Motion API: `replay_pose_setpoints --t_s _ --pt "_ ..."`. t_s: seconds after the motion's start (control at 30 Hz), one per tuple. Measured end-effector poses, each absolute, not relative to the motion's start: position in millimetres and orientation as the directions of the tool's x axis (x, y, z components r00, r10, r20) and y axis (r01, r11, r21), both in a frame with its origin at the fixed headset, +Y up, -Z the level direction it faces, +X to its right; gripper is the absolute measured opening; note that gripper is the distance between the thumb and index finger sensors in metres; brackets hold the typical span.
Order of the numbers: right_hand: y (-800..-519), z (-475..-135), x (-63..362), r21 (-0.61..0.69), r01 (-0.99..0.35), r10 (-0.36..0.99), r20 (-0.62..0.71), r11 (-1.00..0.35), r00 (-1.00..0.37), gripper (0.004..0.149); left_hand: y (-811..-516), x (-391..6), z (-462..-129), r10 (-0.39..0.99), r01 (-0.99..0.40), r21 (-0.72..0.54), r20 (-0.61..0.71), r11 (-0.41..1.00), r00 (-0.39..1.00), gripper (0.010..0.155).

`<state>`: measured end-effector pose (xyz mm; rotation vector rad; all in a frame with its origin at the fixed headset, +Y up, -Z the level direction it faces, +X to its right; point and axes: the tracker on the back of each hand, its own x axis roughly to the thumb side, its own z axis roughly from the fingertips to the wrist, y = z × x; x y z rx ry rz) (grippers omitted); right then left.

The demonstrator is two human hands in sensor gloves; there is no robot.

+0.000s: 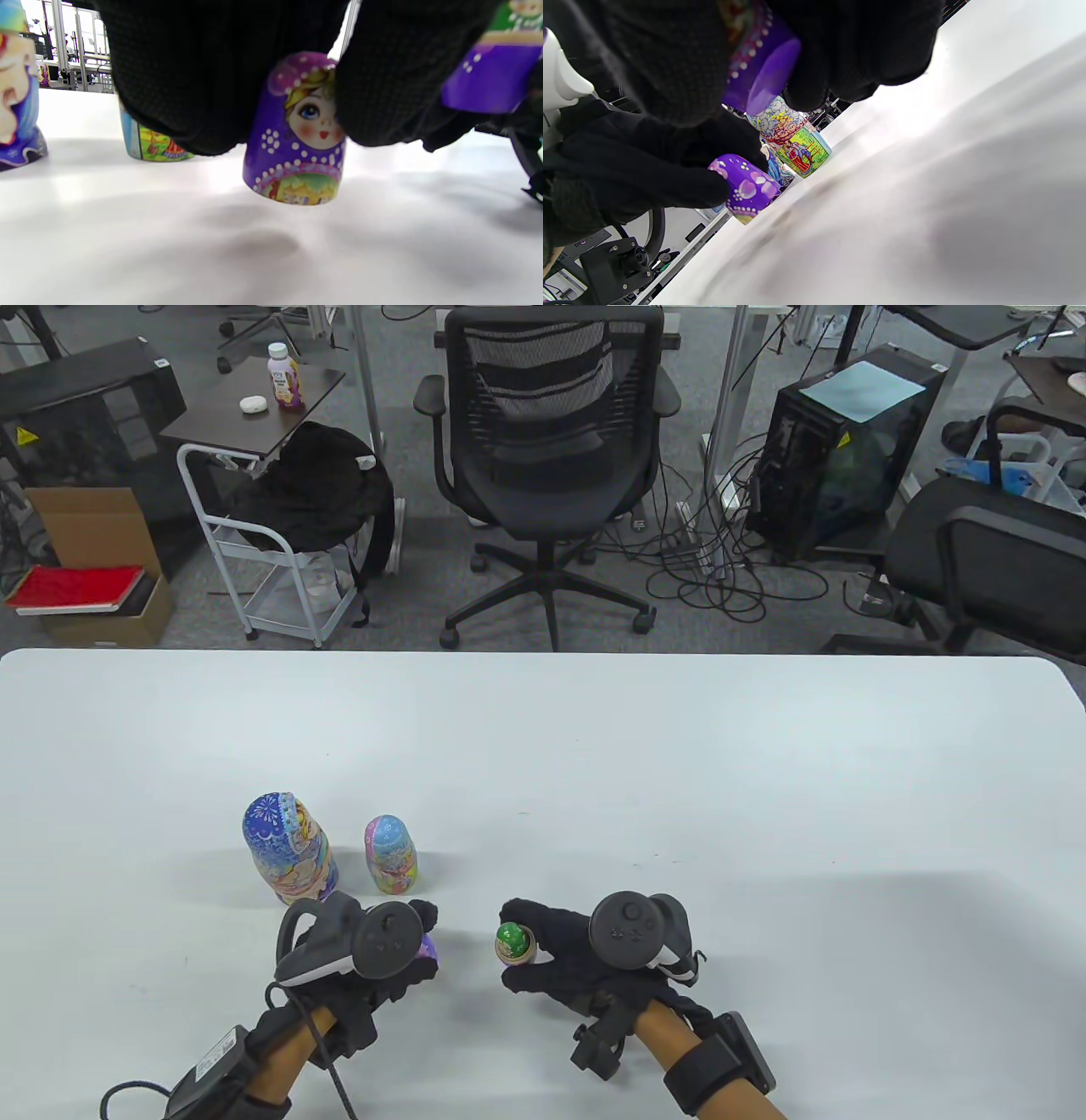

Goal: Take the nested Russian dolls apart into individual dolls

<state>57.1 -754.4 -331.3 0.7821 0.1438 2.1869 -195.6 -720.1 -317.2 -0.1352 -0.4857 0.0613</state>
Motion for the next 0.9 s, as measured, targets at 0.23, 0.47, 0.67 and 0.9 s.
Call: replay_pose_setpoints --t_s 0.23,0.47,0.67,0.9 --pt "-755 -331 57 0.341 -0.643 0.713 0.493 -0.686 -0.499 0.079 -735 -195 -321 0.049 0.03 -0.166 0.452 0.986 0.891 0.063" --pt "-755 -331 56 0.343 -0.643 0.714 0.492 -0.685 -0.498 0.079 -728 -194 -318 0.034 0.016 -0.106 0.463 0.994 0.886 0.071" --pt "-755 -331 55 0.344 -0.637 0.711 0.49 -0.69 -0.505 0.079 -696 -181 -298 0.199 -0.31 0.098 0.582 0.946 0.788 0.068" --pt "-755 -329 53 0.338 -0.624 0.695 0.507 -0.705 -0.51 0.079 -696 -154 -288 0.238 -0.398 0.098 0.664 0.912 0.709 0.067"
